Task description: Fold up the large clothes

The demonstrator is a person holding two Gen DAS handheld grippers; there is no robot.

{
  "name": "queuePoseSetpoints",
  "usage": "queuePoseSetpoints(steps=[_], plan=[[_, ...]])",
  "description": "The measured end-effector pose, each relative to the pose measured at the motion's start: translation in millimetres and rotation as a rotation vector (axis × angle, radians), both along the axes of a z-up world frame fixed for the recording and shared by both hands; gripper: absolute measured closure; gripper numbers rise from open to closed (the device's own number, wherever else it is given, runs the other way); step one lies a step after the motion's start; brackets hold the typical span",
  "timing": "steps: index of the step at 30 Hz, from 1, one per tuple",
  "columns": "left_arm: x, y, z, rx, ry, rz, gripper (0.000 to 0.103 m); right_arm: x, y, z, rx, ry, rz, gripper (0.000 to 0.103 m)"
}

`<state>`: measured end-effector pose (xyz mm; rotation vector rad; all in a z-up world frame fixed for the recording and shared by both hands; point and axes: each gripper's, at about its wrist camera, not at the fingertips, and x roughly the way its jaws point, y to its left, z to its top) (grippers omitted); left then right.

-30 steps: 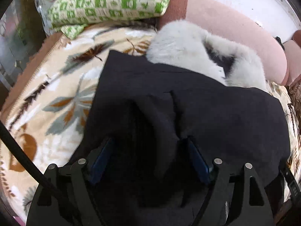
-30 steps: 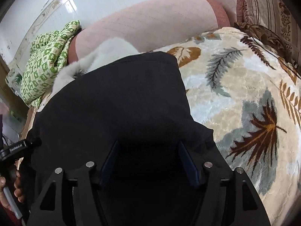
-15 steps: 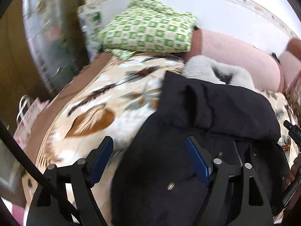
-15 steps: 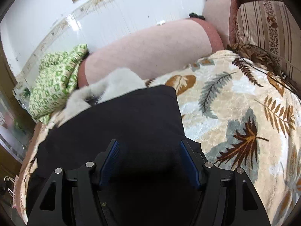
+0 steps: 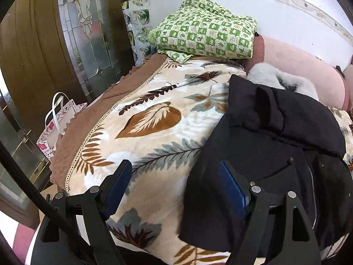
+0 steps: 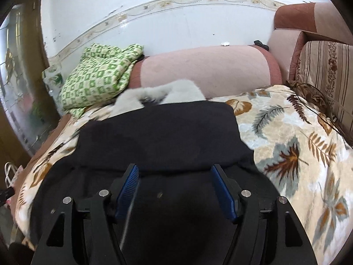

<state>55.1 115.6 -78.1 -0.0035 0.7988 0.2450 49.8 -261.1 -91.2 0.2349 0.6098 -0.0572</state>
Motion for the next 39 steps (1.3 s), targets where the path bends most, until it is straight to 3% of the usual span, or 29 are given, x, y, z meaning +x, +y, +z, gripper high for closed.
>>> queuePoseSetpoints(steps=[5,11,14,17,23,27,29,34,39], plan=[[5,17,-17,-0.094,0.047,-0.047,0.023,-39,-40,-4,0.099,0.051,-0.056,0.021],[27,30,-47,-0.236,0.128,-0.117,0.023,-70,-112,-28,0.11,0.186,-0.252,0.021],[51,33,-60,-0.283,0.19,-0.173,0.023,-76,-136,-46,0.19,0.231,-0.285,0.021],[72,39,-73,-0.387,0.244,-0.219,0.023,-72,-145,-59,0.283,0.272,-0.276,0.021],[82,29,-98,-0.588,0.311,-0.272,0.023,-57,-136,-77,0.313,0.362,-0.231,0.021],[72,12,-98,-0.592,0.304,-0.324,0.023,-49,-128,-89,0.37,0.412,-0.167,0.021],[66,5,-99,-0.605,0.313,-0.357,0.024,-47,-122,-89,0.365,0.42,-0.147,0.019],[53,0,-93,-0.6,0.3,-0.41,0.043,-53,-104,-83,0.393,0.376,-0.08,0.021],[51,15,-93,-0.712,0.28,-0.405,0.047,-76,-102,-71,0.558,0.222,0.013,0.045]])
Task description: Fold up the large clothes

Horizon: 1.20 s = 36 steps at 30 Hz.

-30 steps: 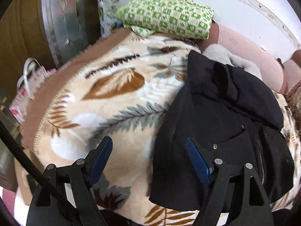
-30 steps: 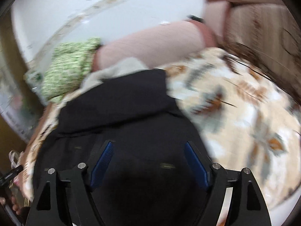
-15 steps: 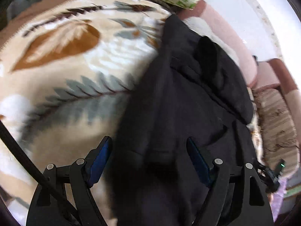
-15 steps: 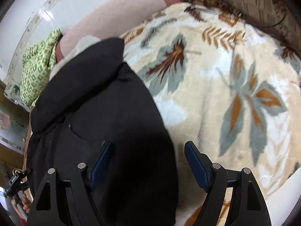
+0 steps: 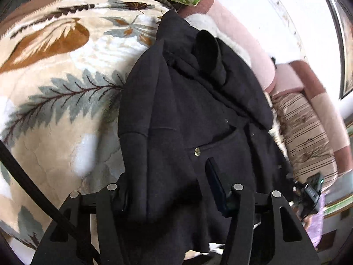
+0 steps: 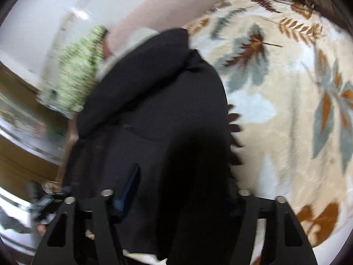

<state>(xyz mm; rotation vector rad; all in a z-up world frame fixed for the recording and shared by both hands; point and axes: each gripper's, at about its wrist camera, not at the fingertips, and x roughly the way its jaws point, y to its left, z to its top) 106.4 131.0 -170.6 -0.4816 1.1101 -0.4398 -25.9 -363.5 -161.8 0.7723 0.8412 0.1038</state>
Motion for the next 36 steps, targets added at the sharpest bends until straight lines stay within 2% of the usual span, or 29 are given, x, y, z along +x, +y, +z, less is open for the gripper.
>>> queuePoseSetpoints(steps=[2,6,10,15,17,18,19,20,21,23,26,30,36], plan=[[1,3,-1,-0.028,0.011,0.018,0.047,-3,1,0,0.035,-0.017,0.006,0.049],[2,4,-8,-0.04,0.042,0.037,0.036,2,11,-4,-0.046,0.057,-0.006,0.047],[-2,-7,-9,0.02,0.034,-0.001,0.028,-2,20,-5,-0.116,0.088,0.004,0.038],[-13,-21,-6,0.097,-0.004,-0.035,0.027,-7,40,-3,-0.235,0.077,0.036,0.037],[-16,-27,-6,0.144,-0.013,-0.037,0.034,-7,48,-1,-0.282,0.066,0.077,0.04],[-18,-30,-6,0.192,-0.023,-0.031,0.051,-6,54,0,-0.307,0.063,0.099,0.043],[-19,-33,-6,0.233,-0.026,-0.02,0.064,-4,59,-1,-0.331,0.067,0.106,0.051],[-20,-32,-6,0.244,-0.028,-0.014,0.068,-3,63,-2,-0.365,0.074,0.105,0.06],[-21,-31,-4,0.248,-0.033,-0.003,0.074,-2,65,-2,-0.391,0.078,0.101,0.066],[-23,-27,0,0.249,-0.035,0.025,0.077,-2,66,-1,-0.402,0.068,0.094,0.074],[-30,-22,10,0.241,-0.048,0.074,0.08,-5,58,3,-0.385,0.054,0.077,0.079],[-34,-23,29,0.225,-0.077,0.099,0.084,-13,45,18,-0.33,0.02,0.051,0.082],[-21,-28,72,0.139,-0.129,0.144,0.084,-1,33,66,-0.237,-0.087,0.031,0.084]])
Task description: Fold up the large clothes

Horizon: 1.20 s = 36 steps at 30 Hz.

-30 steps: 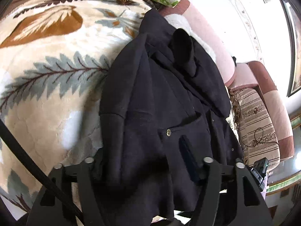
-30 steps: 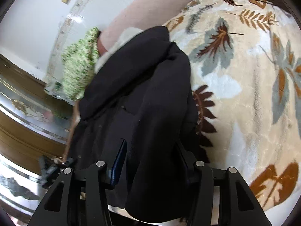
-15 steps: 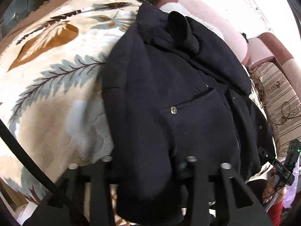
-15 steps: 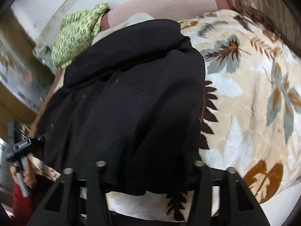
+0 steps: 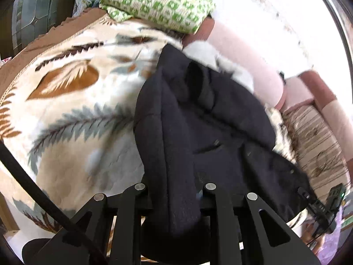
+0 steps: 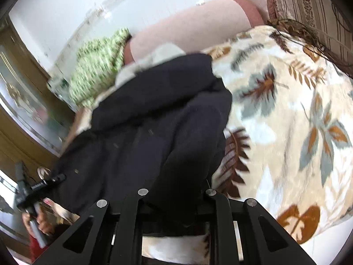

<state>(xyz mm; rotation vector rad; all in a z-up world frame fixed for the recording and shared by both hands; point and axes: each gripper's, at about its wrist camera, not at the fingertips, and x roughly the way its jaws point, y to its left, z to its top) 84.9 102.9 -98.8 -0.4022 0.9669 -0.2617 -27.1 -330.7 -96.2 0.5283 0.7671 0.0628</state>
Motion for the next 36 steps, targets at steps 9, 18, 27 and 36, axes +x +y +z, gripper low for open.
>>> queuePoseSetpoints(steps=[9,18,27,36], plan=[[74,-16,69,-0.032,-0.081,0.046,0.084,67,-12,58,0.1,-0.115,0.004,0.084],[200,-30,90,-0.048,-0.008,0.115,0.084,175,-57,80,0.213,-0.085,-0.089,0.084],[316,-37,30,-0.049,0.174,0.195,0.084,283,-92,33,0.216,0.023,-0.159,0.084],[376,-57,-27,0.052,0.237,0.215,0.082,352,-91,-16,0.14,0.099,-0.156,0.084]])
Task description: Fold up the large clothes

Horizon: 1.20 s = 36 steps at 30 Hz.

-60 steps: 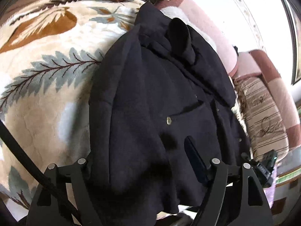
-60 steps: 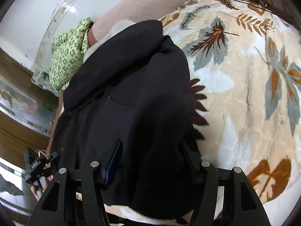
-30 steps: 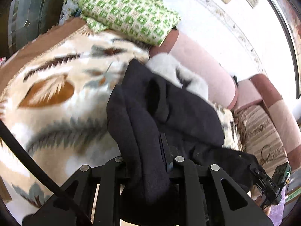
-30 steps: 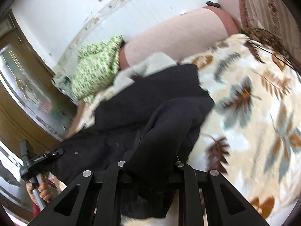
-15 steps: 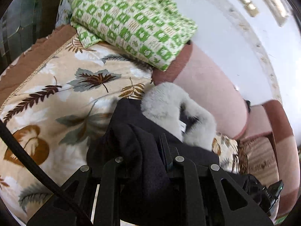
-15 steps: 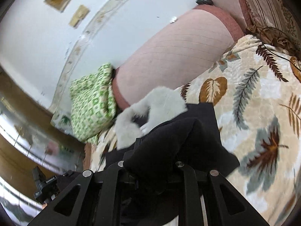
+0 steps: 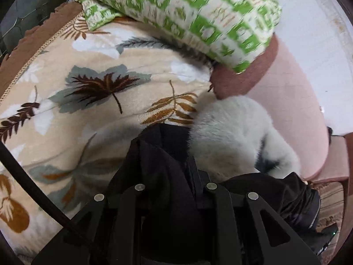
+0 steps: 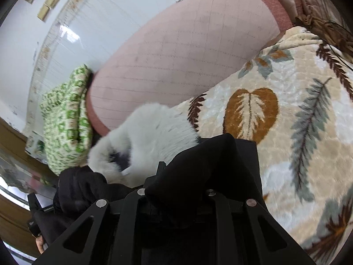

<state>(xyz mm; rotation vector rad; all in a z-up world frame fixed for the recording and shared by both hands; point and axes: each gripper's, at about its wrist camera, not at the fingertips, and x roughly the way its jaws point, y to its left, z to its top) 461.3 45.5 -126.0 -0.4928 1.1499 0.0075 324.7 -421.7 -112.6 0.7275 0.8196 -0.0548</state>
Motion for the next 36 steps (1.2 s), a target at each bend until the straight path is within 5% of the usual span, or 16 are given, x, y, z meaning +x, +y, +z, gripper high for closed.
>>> queuePoseSetpoints(steps=[8,11,13,15,16,19,20,23,27,30,32,36], plan=[[17,-15,-29,0.076,0.018,-0.008,0.081,27,-8,-34,0.025,0.053,-0.001,0.084],[10,-9,-15,0.013,-0.021,-0.018,0.065,25,-14,-39,0.077,0.049,-0.011,0.081],[-1,-1,4,-0.022,-0.075,-0.028,0.046,19,-13,-30,0.069,0.036,-0.003,0.078],[-14,8,28,-0.003,-0.144,-0.002,0.032,11,-14,-16,0.063,0.003,0.002,0.068],[-23,13,41,0.018,-0.177,0.016,0.029,9,-14,-10,0.058,-0.009,-0.003,0.055],[-44,24,69,0.049,-0.213,0.023,0.029,-8,-20,17,-0.037,-0.059,-0.101,0.014],[-56,27,79,0.055,-0.225,0.025,0.029,-15,-23,26,-0.055,-0.072,-0.129,0.012],[-100,33,100,0.089,-0.276,0.015,0.029,-40,-20,56,-0.081,-0.117,-0.136,0.012],[-170,38,111,0.175,-0.332,0.025,0.027,-81,31,92,-0.268,-0.177,0.0,0.016],[-221,37,96,0.209,-0.367,0.04,0.024,-104,80,98,-0.337,-0.182,0.114,0.03],[-237,36,83,0.209,-0.383,0.033,0.024,-110,104,90,-0.351,-0.162,0.182,0.058],[-248,31,62,0.279,-0.405,0.019,0.024,-91,149,62,-0.427,-0.088,0.252,0.067]])
